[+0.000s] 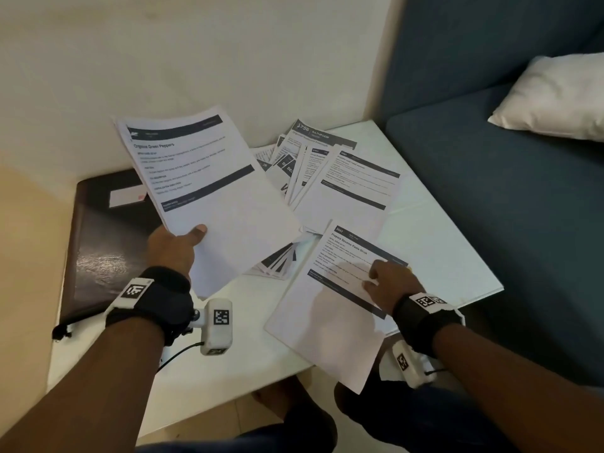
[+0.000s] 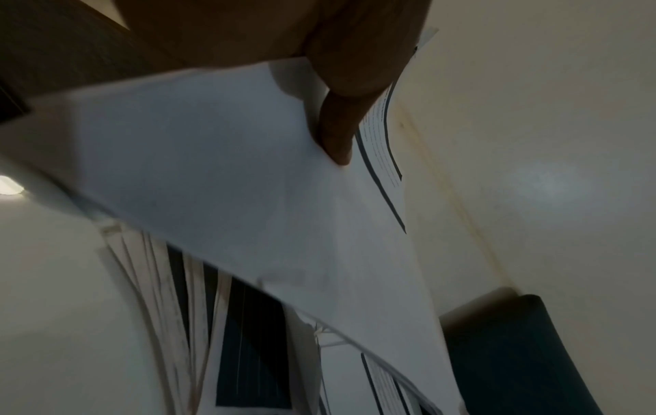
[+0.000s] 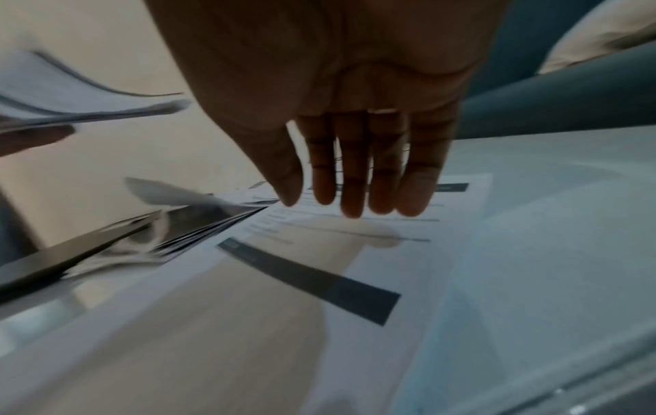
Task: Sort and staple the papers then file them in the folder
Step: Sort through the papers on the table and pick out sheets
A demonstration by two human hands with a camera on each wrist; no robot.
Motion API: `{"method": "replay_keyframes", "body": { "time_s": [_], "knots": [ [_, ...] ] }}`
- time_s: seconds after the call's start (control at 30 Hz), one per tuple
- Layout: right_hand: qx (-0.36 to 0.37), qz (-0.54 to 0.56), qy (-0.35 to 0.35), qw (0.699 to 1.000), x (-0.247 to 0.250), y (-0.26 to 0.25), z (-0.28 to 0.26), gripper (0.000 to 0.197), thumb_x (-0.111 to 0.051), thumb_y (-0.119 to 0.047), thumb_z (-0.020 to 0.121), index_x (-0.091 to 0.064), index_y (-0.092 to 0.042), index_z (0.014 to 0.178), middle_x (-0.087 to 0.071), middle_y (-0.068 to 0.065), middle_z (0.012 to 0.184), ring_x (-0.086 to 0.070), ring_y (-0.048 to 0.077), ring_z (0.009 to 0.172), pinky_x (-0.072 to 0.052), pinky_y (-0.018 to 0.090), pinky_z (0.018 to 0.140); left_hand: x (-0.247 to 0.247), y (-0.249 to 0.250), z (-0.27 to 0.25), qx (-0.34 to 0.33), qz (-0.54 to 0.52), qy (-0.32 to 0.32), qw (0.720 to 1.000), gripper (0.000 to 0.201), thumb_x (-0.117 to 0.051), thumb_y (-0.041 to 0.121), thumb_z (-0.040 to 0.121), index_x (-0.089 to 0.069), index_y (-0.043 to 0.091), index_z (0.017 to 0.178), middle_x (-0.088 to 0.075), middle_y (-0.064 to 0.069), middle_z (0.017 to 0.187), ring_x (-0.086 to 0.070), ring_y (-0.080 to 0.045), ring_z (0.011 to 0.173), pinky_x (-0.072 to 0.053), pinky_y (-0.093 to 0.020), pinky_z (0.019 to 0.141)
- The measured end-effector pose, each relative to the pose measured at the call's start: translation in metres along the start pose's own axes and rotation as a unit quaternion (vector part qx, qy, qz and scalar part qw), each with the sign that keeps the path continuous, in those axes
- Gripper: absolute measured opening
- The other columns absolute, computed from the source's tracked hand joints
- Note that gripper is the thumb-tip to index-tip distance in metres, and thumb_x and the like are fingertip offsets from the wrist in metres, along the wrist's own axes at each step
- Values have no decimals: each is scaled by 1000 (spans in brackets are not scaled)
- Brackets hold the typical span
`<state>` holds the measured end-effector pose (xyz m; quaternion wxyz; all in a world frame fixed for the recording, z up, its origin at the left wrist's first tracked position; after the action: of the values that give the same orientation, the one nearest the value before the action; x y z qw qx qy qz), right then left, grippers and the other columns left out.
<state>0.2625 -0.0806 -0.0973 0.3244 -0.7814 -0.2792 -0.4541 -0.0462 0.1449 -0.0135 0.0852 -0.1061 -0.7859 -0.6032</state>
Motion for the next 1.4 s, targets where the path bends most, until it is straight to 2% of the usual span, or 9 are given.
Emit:
{"method": "replay_keyframes", "body": {
  "time_s": [0.07,0.13,0.23,0.47,0.63,0.77,1.07,1.27,1.4],
  "knots": [
    [-106,7,1,994,0,18,3,55,-67,-50,84,-48,-16,123,-51,12,126,-51,33,117,-49,40,90,-7,-1,-1,-1,11,-16,1000,33,-69,16,91,-59,12,121,-62,-3,114,-56,-29,103,-44,-42,91],
    [-185,20,-14,982,-4,33,3,77,-73,-56,75,-39,-15,130,-41,14,129,-46,37,120,-48,44,91,-14,-3,-1,1,19,-29,999,33,-69,15,91,-59,13,122,-63,-4,116,-56,-30,104,-45,-45,95],
    [-197,38,-22,979,-12,40,7,89,-79,-56,68,-32,-17,133,-33,13,129,-45,38,120,-48,45,90,-23,-6,-3,2,34,-53,998,28,-68,13,91,-60,15,118,-64,-5,114,-57,-30,104,-45,-46,97],
    [-133,12,-19,991,14,37,40,86,-77,-47,76,-27,-19,140,-34,13,132,-44,38,121,-50,47,90,-30,-26,-5,40,103,-99,989,30,-68,9,90,-63,6,120,-66,-10,112,-60,-33,100,-46,-42,93],
    [-190,53,-15,980,22,43,50,96,-82,-51,69,-28,-14,139,-36,16,134,-44,39,124,-45,46,97,-30,-26,-5,50,110,-99,988,28,-67,7,90,-63,6,118,-66,-10,111,-60,-32,99,-46,-43,93],
    [-219,41,-39,974,11,38,46,116,-85,-49,65,-12,-18,149,-29,14,138,-38,37,128,-45,43,95,-36,-26,-9,51,110,-109,987,28,-67,8,91,-63,8,118,-65,-8,107,-60,-30,95,-46,-41,90],
    [-195,49,-40,979,9,29,58,114,-87,-35,66,-10,-22,149,-27,14,137,-36,39,128,-46,44,92,-37,-26,-13,63,85,-132,986,18,-67,9,91,-64,20,105,-68,4,98,-62,-22,91,-47,-45,92],
    [-168,33,-22,985,11,27,65,106,-86,-33,65,-16,-28,145,-32,12,132,-34,38,128,-47,47,93,-36,-28,-10,65,85,-132,985,18,-66,9,91,-64,18,107,-69,2,100,-63,-23,93,-47,-47,94],
    [-175,54,-28,983,9,26,67,108,-84,-25,68,-11,-32,146,-28,11,133,-35,40,125,-49,45,90,-36,-30,-10,68,95,-136,984,20,-66,11,92,-64,17,111,-69,-3,106,-62,-30,100,-47,-53,99]
  ]
}}
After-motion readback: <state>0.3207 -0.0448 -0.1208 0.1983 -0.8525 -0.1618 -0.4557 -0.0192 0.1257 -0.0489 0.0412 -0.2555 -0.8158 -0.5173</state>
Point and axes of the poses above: each hand's wrist, its own z-axis towards the middle knuckle, its own x-axis out of the back of the hand, y = z × x, the point moved 5 cm from there along z, towards the middle knuckle
